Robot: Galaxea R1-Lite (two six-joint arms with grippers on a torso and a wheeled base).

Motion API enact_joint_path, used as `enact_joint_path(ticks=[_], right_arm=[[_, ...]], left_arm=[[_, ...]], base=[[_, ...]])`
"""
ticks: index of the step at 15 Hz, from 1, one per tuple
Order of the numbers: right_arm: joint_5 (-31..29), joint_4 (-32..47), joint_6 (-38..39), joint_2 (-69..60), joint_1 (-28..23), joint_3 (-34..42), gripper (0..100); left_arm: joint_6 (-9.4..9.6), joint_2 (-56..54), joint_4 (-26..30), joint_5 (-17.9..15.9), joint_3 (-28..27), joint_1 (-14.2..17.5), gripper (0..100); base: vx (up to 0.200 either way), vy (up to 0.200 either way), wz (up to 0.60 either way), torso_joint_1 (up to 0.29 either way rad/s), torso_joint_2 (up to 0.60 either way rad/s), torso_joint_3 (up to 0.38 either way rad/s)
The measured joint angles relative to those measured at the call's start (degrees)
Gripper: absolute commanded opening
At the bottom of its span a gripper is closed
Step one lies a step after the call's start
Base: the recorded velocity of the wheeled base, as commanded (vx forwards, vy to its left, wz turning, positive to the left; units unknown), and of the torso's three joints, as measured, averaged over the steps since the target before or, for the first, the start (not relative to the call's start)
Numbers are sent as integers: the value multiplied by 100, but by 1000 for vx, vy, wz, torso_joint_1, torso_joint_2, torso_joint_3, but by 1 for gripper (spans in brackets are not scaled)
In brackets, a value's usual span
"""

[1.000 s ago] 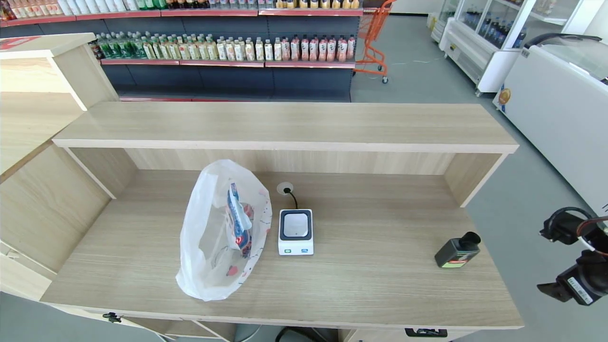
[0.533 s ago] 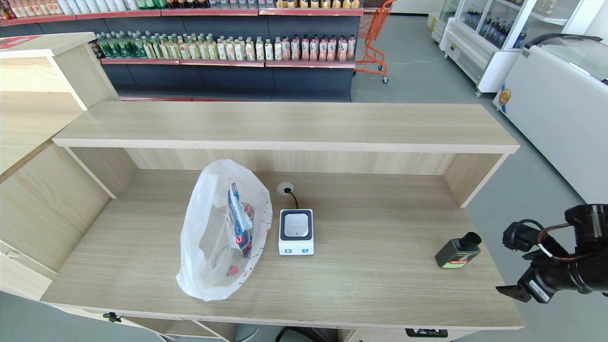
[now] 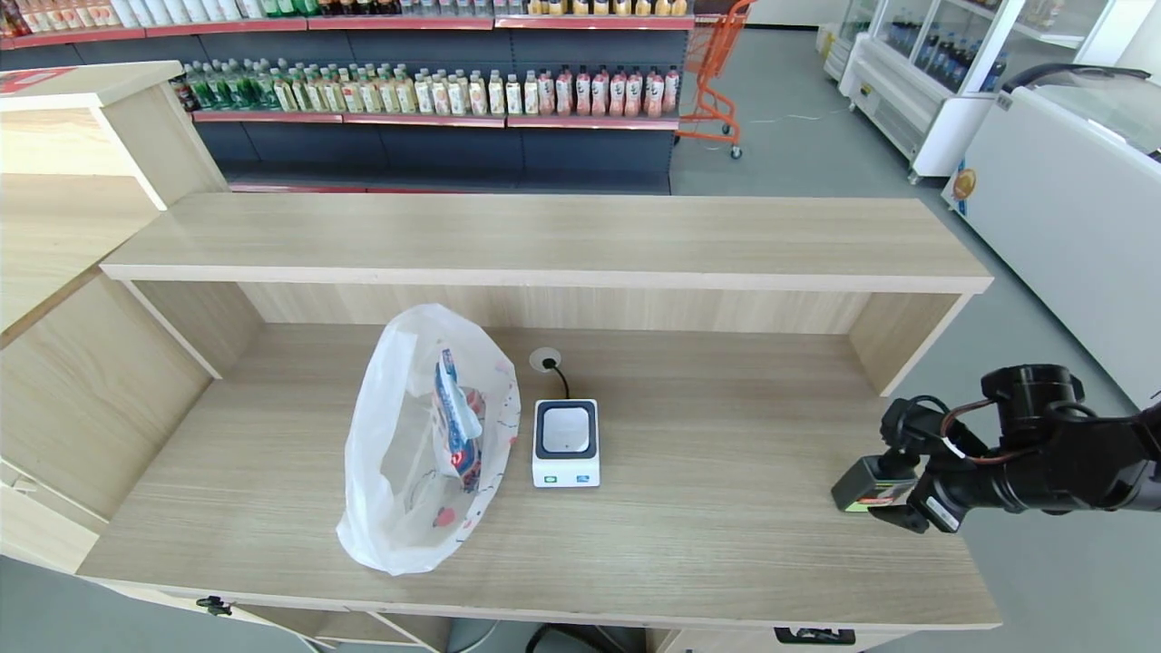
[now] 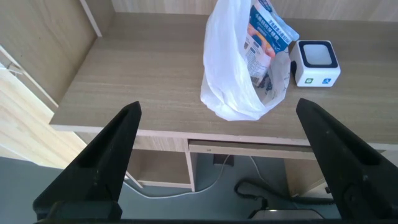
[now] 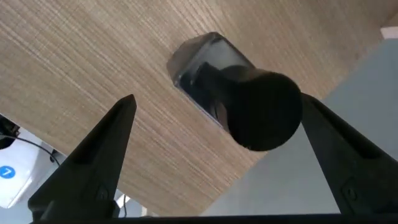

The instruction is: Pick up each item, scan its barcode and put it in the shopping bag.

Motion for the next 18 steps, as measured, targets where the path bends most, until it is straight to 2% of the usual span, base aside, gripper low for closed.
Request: enact_joint_path(ticks=[11, 12, 18], right_arm=[[-13, -118, -69, 510, 339, -375, 100], [-11, -176, -66, 538, 357, -382, 0], [2, -427, -33, 722, 525, -371, 0]], left_arm=[[0, 0, 0, -2, 0, 0, 100], [0, 0, 0, -2, 0, 0, 100], [1, 0, 0, 0, 0, 0, 100]], base=[[0, 0, 0, 0, 0, 0], [0, 0, 0, 0, 0, 0], [0, 0, 0, 0, 0, 0]])
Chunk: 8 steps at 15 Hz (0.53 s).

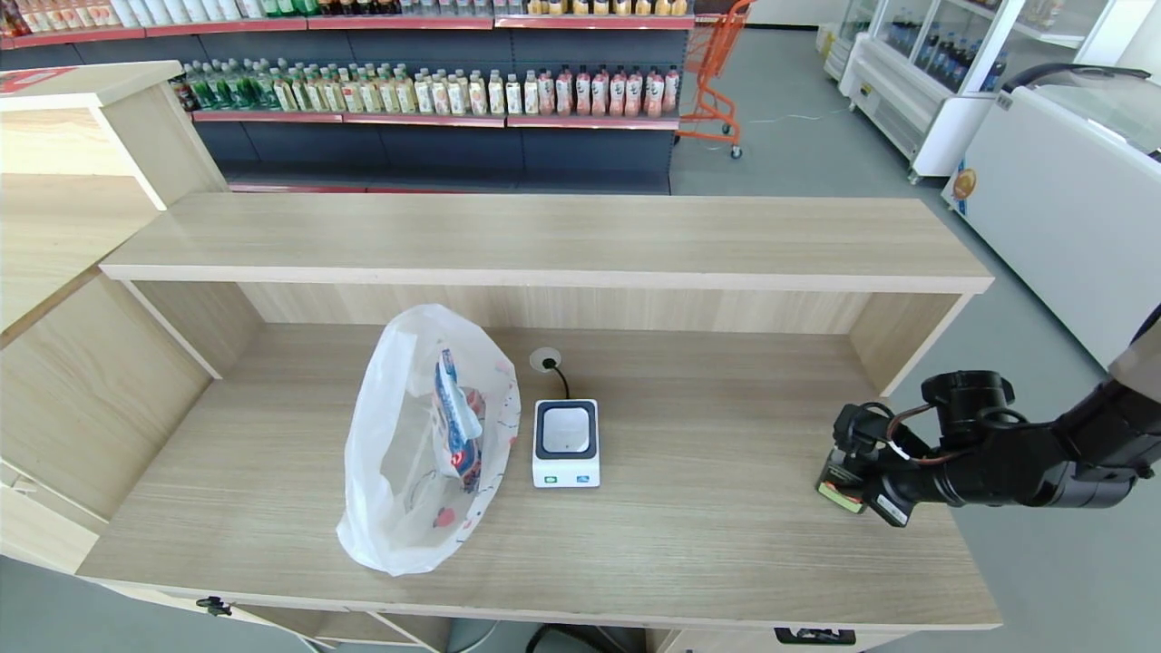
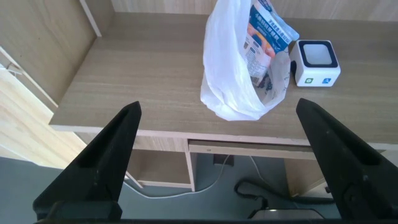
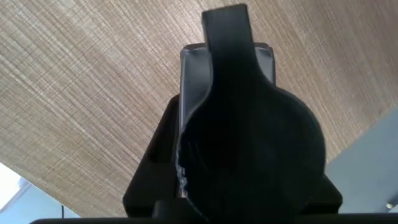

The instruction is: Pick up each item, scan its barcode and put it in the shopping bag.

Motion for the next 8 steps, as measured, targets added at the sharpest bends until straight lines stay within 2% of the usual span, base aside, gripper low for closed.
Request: enact_joint_path(ticks=[5, 8], right_arm=[[364, -107, 13, -269, 87, 122, 0], [482, -451, -178, -1034, -157, 775, 0]], left_arm=[[-1, 0, 0, -4, 0, 0, 100], [-1, 0, 0, -2, 0, 0, 100]], base=[[0, 0, 0, 0, 0, 0], [0, 0, 0, 0, 0, 0]])
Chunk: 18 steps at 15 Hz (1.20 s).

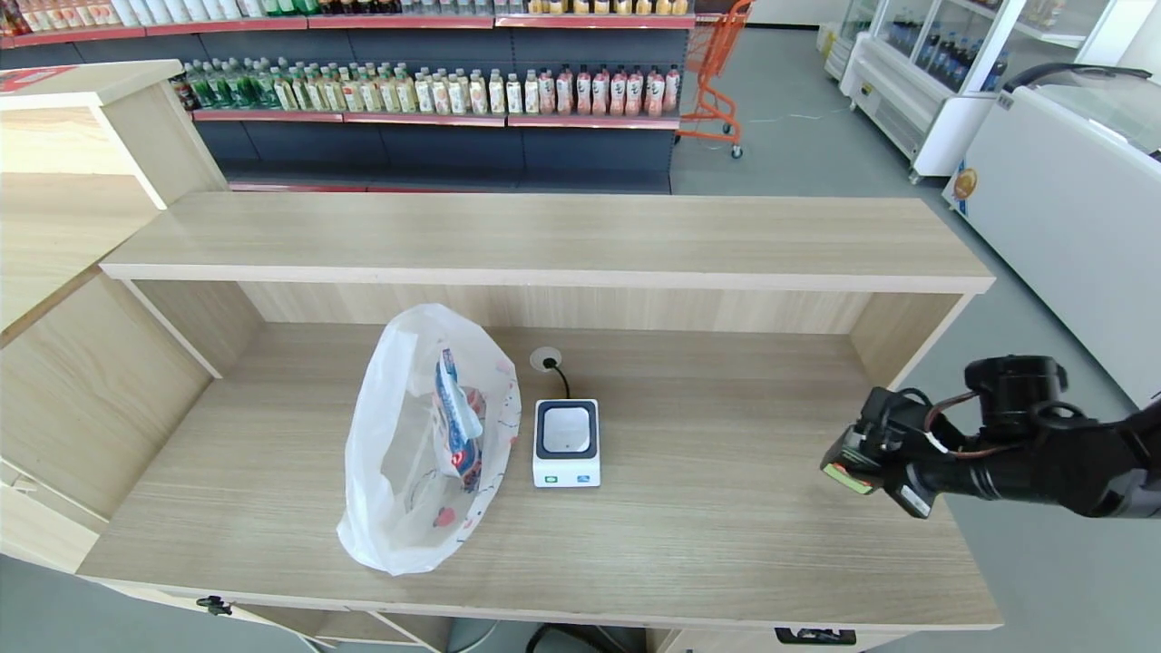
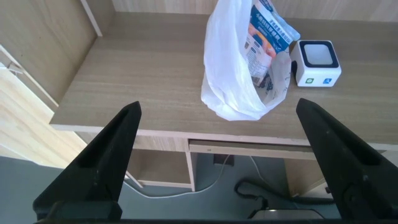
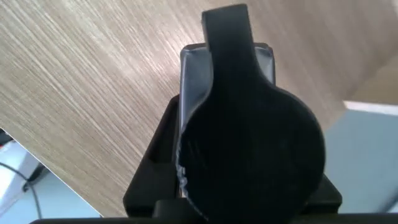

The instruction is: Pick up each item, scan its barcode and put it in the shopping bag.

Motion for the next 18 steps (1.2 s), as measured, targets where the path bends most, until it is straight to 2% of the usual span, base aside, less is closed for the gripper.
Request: enact_joint_path(ticks=[2, 3, 4, 6, 7, 9, 11, 12, 15, 18], right_arm=[[102, -734, -503, -702, -413, 1042, 0], [534, -1101, -1073, -1091, -581, 1484, 0], [1226, -1303, -1730, -1399, -674, 1725, 0], [2142, -1437, -2971, -1770, -580, 1899, 0], [2453, -1406, -4044, -1871, -366, 1927, 0], [2790, -1024, -5626, -1949, 404, 1965, 0], [2864, -244, -7440, -1970, 1148, 2024, 0], [2878, 111, -7996, -1971, 1471, 2048, 0], [2899, 361, -8891, -1893, 2453, 1991, 0], [3092, -48, -9126, -1662, 3213, 1821, 0]], left_arm=[[0, 0, 0, 0, 0, 0, 100], [1, 0, 0, 0, 0, 0, 100], [0, 0, 0, 0, 0, 0, 100], [0, 0, 0, 0, 0, 0, 100], [0, 0, 0, -1, 0, 0, 100], [1, 0, 0, 2, 0, 0, 100], [0, 0, 0, 2, 0, 0, 100], [0, 0, 0, 0, 0, 0, 100], [0, 0, 0, 0, 0, 0, 100], [0, 0, 0, 0, 0, 0, 100]], base=[[0, 0, 0, 0, 0, 0], [0, 0, 0, 0, 0, 0], [0, 0, 0, 0, 0, 0], [0, 0, 0, 0, 0, 0], [0, 0, 0, 0, 0, 0], [0, 0, 0, 0, 0, 0], [0, 0, 0, 0, 0, 0], [0, 0, 0, 0, 0, 0], [0, 0, 0, 0, 0, 0], [0, 0, 0, 0, 0, 0]])
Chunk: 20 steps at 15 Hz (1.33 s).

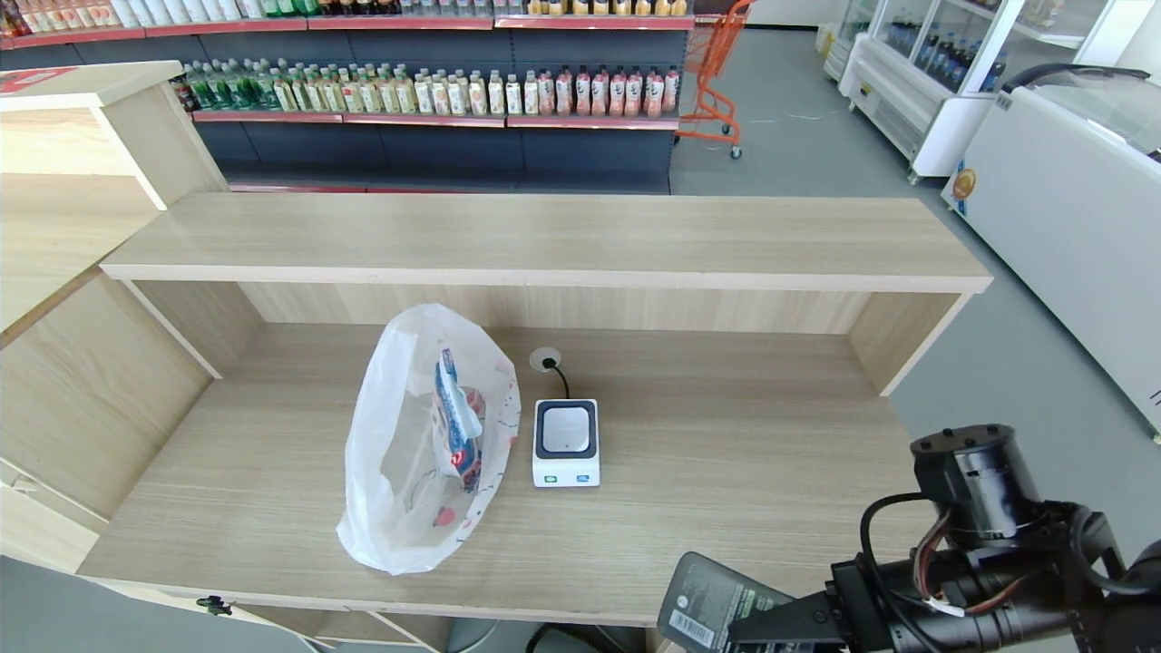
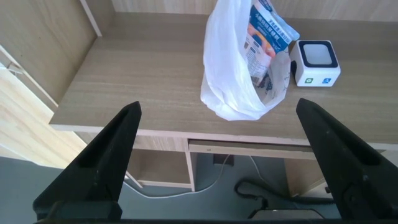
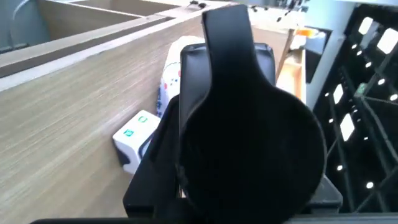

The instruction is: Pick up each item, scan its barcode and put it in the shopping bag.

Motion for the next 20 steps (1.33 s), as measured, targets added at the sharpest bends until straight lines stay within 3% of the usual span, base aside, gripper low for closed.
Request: enact_joint_path(ticks=[4, 20], right_arm=[[440, -514, -33, 355, 400, -201, 0], [607, -736, -96, 683, 540, -879, 0]], left_arm=[[0, 0, 0, 0, 0, 0, 100], [0, 0, 0, 0, 0, 0, 100]], base=[[0, 0, 0, 0, 0, 0], [0, 0, 0, 0, 0, 0]])
